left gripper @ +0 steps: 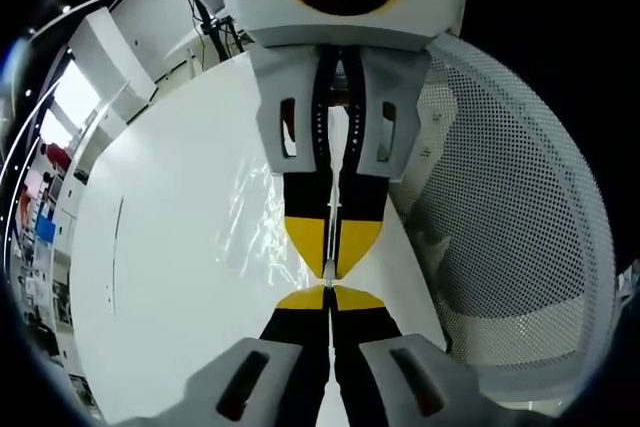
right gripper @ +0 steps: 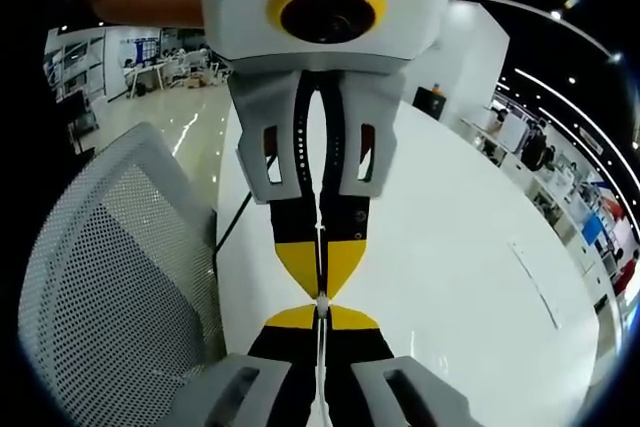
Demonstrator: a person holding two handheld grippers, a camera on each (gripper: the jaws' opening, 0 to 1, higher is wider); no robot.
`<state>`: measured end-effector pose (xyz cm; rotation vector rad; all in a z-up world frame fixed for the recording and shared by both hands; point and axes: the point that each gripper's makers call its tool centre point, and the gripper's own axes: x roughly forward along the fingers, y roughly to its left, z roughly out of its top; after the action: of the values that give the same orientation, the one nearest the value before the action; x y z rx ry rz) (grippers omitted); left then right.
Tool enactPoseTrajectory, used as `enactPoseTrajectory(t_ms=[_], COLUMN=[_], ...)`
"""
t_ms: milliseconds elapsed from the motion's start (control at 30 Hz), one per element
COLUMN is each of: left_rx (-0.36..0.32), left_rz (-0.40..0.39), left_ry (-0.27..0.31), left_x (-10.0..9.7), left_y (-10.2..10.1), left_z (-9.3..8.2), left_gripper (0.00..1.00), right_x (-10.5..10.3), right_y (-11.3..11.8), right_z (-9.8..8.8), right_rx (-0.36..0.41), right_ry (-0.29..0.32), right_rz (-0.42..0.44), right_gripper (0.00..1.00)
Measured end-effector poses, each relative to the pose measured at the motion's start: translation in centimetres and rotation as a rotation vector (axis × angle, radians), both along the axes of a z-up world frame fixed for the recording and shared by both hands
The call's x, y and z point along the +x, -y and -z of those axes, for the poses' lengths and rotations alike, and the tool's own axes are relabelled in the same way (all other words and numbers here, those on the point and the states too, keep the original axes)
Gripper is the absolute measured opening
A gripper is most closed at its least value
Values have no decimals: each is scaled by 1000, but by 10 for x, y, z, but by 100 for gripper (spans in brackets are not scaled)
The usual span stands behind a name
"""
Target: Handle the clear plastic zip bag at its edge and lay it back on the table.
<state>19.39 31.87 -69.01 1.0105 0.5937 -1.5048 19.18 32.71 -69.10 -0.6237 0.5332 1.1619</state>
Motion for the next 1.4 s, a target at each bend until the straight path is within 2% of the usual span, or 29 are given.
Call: enactPoseTrajectory(t_ms=[1400], left_rx=[15], left_rz=[-17], left_ry=[-9], left_x=[5], left_y=[-11], left_z=[2], left_gripper=[0], right_x=[0], right_y=[4], right_z=[-3], right_rx=[15], right_ry=[-9], right_rz=[19], right_gripper=[0])
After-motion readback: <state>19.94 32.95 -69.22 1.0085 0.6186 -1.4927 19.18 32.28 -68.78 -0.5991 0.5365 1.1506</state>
